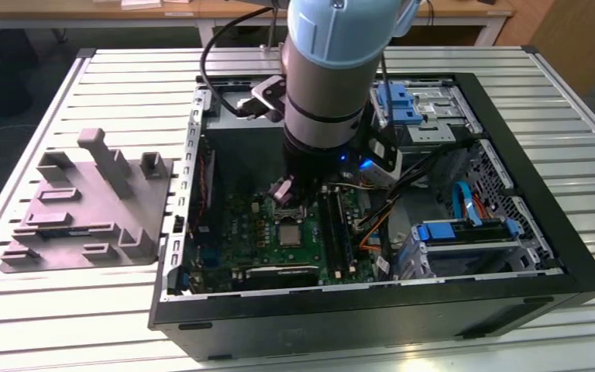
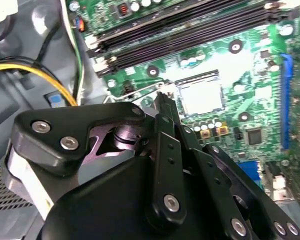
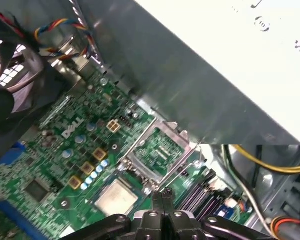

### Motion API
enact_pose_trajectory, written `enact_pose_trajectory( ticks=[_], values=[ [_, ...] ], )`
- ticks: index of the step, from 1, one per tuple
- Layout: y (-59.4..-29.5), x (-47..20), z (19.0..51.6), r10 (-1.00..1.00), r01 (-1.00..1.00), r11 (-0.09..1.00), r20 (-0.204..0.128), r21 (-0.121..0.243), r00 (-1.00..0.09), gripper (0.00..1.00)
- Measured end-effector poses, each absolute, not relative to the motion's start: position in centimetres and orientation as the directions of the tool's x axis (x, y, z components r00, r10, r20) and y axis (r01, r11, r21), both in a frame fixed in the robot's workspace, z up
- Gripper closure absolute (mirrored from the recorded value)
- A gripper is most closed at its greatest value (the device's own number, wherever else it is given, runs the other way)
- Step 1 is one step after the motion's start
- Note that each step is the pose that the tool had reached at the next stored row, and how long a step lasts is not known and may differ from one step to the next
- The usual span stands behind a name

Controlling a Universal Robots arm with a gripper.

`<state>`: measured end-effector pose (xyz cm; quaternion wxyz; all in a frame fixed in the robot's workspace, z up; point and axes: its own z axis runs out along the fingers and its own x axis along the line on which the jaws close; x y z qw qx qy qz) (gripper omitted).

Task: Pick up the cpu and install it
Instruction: 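Close the cpu cover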

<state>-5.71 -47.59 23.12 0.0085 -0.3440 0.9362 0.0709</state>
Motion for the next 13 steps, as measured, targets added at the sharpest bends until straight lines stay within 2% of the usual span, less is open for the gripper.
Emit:
enact_pose_trajectory(
  ticks=[4,13],
  values=[
    [-47.58,-5.68,22.98,-0.656,-0.66,0.738,-0.08,0.142,-0.751,0.89],
    [-47.6,-5.53,22.44,-0.741,-0.744,0.653,-0.083,0.143,-0.666,0.89]
  ],
)
